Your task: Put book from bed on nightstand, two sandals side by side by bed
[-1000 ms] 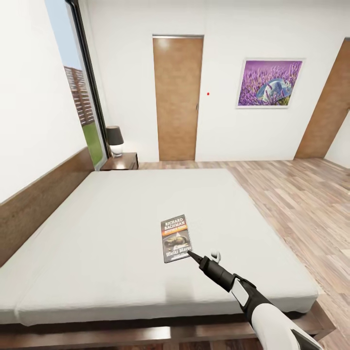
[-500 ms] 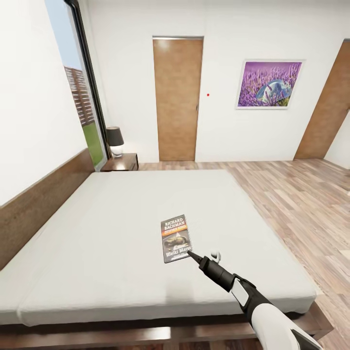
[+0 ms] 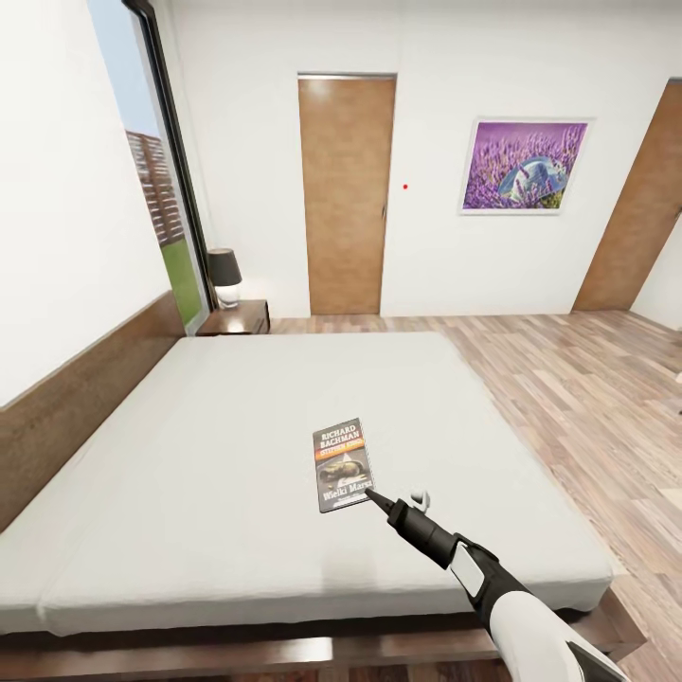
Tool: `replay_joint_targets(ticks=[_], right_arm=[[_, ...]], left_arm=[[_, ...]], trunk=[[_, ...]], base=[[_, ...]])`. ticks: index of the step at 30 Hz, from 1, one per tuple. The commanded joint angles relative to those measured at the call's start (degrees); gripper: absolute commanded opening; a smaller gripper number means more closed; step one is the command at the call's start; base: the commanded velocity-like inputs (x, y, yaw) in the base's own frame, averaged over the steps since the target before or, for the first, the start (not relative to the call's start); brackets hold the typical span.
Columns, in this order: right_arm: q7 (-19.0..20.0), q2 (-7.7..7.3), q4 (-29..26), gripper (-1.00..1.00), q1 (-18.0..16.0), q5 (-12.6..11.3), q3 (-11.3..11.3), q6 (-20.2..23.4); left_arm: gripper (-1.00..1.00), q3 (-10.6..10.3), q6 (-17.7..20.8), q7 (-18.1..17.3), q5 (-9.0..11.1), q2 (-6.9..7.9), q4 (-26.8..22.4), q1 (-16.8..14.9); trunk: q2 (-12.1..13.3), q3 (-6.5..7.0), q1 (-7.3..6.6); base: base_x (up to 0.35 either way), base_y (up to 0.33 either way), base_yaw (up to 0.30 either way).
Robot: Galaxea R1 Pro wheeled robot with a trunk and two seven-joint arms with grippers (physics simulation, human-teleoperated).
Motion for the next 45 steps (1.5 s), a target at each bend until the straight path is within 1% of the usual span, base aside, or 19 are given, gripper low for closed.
replay_joint_targets(ticks=[1, 5, 6, 7, 10, 15, 17, 21, 27, 37, 45], right_arm=[[0.11, 0.02, -0.03, -1.00, -0.02, -0.35, -0.05, 0.58], [0.07, 0.02, -0.03, -1.00, -0.02, -0.35, -0.07, 0.57], [0.05, 0.00, -0.03, -1.00, -0.02, -0.35, -0.08, 0.56], [0.05, 0.00, -0.03, -1.00, -0.02, -0.35, -0.08, 0.56], [0.08, -0.01, -0.03, -1.00, -0.02, -0.33, -0.09, 0.55], [0.06, 0.01, -0.03, -1.00, -0.02, -0.28, -0.03, 0.55], [0.04, 0.02, -0.03, -1.00, -0.02, -0.29, -0.02, 0.55], [0.03, 0.02, -0.03, -1.00, -0.02, -0.27, -0.01, 0.55], [0.07, 0.03, -0.03, -1.00, -0.02, -0.33, -0.04, 0.55], [0.02, 0.02, -0.02, -1.00, -0.02, -0.35, -0.02, 0.55], [0.03, 0.02, -0.03, -1.00, -0.02, -0.35, -0.07, 0.55]], left_arm=[[1.00, -0.37, -0.04, 0.21, 0.36, -0.18, -0.32, 0.00], [1.00, -0.46, -0.03, 0.18, 0.26, -0.94, -0.79, -0.37], [1.00, -0.52, -0.02, 0.16, 0.18, -1.49, -0.91, -0.61], [1.00, -0.52, -0.02, 0.16, 0.18, -1.49, -0.91, -0.61], [1.00, -0.63, 0.02, 0.14, 0.08, -2.90, -1.06, -1.05], [1.00, -0.93, 0.06, 0.13, -0.04, -4.58, -1.17, -2.03], [1.00, -1.26, 0.09, 0.12, -0.06, -4.94, -1.18, -2.46], [1.00, -2.01, 0.13, 0.14, -0.11, -5.41, -1.15, -3.63], [1.00, -2.43, 0.15, 0.15, -0.12, -5.82, -1.18, -4.51], [1.00, -2.58, 0.16, 0.14, -0.15, -5.90, -1.13, -5.74], [1.00, -2.58, 0.16, 0.13, -0.15, -5.98, -1.12, -6.01]], trunk=[[0.37, 0.12, -0.21], [1.97, 0.84, -1.09], [2.37, 1.02, -1.31], [2.77, 1.20, -1.53], [3.98, 1.74, -2.19], [5.98, 2.64, -3.29], [6.78, 2.99, -3.73], [8.39, 3.71, -4.61], [10.79, 4.79, -5.92], [14.80, 6.58, -8.12], [18.01, 8.02, -9.88]], base=[[0.000, 0.000, 0.000], [0.000, 0.000, 0.000], [0.000, 0.000, 0.000], [0.000, 0.000, 0.000], [0.000, 0.000, 0.000], [0.000, 0.000, 0.000], [0.000, 0.000, 0.000], [0.000, 0.000, 0.000], [0.000, 0.000, 0.000], [0.000, 0.000, 0.000], [0.000, 0.000, 0.000]])
